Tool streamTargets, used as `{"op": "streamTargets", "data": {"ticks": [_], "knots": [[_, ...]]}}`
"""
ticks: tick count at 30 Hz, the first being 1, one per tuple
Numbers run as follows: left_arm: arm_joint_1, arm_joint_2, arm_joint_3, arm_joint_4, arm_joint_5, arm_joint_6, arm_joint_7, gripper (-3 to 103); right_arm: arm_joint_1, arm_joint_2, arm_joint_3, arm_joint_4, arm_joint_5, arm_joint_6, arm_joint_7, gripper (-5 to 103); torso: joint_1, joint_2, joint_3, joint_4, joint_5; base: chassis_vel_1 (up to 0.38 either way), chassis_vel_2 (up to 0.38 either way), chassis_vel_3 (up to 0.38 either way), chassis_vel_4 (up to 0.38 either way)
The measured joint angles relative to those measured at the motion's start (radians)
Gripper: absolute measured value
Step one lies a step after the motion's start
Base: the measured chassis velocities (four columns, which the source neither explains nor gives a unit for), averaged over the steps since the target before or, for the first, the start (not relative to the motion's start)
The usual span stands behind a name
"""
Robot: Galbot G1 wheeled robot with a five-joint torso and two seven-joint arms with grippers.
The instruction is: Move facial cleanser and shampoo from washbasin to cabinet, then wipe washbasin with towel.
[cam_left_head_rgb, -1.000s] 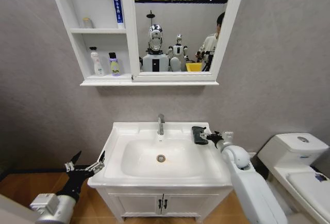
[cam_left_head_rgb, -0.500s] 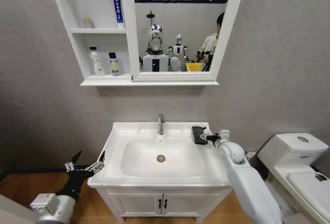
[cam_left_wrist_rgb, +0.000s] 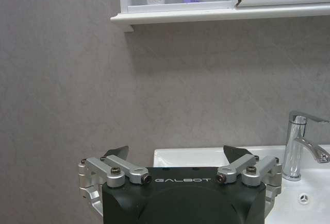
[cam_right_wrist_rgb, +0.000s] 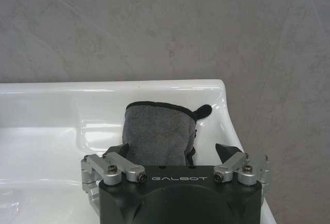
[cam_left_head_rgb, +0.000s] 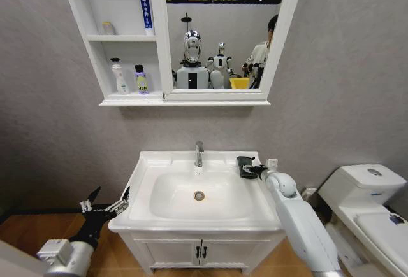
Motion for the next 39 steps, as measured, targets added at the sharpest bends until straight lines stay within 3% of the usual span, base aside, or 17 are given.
{"op": "streamTargets", "data": {"ticks": [2,6,8,10,12,13,24,39], "knots": [[0.0,0.0,0.0,0.0,0.0,0.0,0.0,100,0.002,0.002,0.0,-0.014,-0.009,0.016,-0.031,84,0.0,0.0,0.0,0.0,0.0,0.0,0.0,0.0,0.0],[0.0,0.0,0.0,0.0,0.0,0.0,0.0,100,0.001,0.003,0.001,-0.02,-0.015,0.025,-0.055,73,0.0,0.0,0.0,0.0,0.0,0.0,0.0,0.0,0.0],[0.0,0.0,0.0,0.0,0.0,0.0,0.0,100,-0.001,0.006,0.001,-0.022,-0.018,0.03,-0.061,62,0.0,0.0,0.0,0.0,0.0,0.0,0.0,0.0,0.0],[0.0,0.0,0.0,0.0,0.0,0.0,0.0,100,-0.002,0.006,0.002,-0.023,-0.019,0.036,-0.063,62,0.0,0.0,0.0,0.0,0.0,0.0,0.0,0.0,0.0],[0.0,0.0,0.0,0.0,0.0,0.0,0.0,100,-0.007,0.003,0.008,-0.023,-0.038,0.043,-0.078,51,0.0,0.0,0.0,0.0001,0.0,0.0,0.0,0.0,0.0],[0.0,0.0,0.0,0.0,0.0,0.0,0.0,100,-0.007,0.003,0.008,-0.023,-0.038,0.043,-0.078,51,0.0,0.0,0.0,0.0001,0.0,0.0,0.0,0.0,0.0],[0.0,0.0,0.0,0.0,0.0,0.0,0.0,100,-0.044,-0.006,0.043,-0.006,-0.048,0.056,-0.104,3,0.0,0.0,0.0,0.0,0.0001,0.0,0.0,0.0,0.0],[0.0,0.0,0.0,0.0,0.0,0.0,0.0,100,-0.052,-0.013,0.047,0.006,-0.048,0.071,-0.118,0,0.0,0.0,0.0,-0.0001,0.0001,0.0,0.0,0.0,0.0]]}}
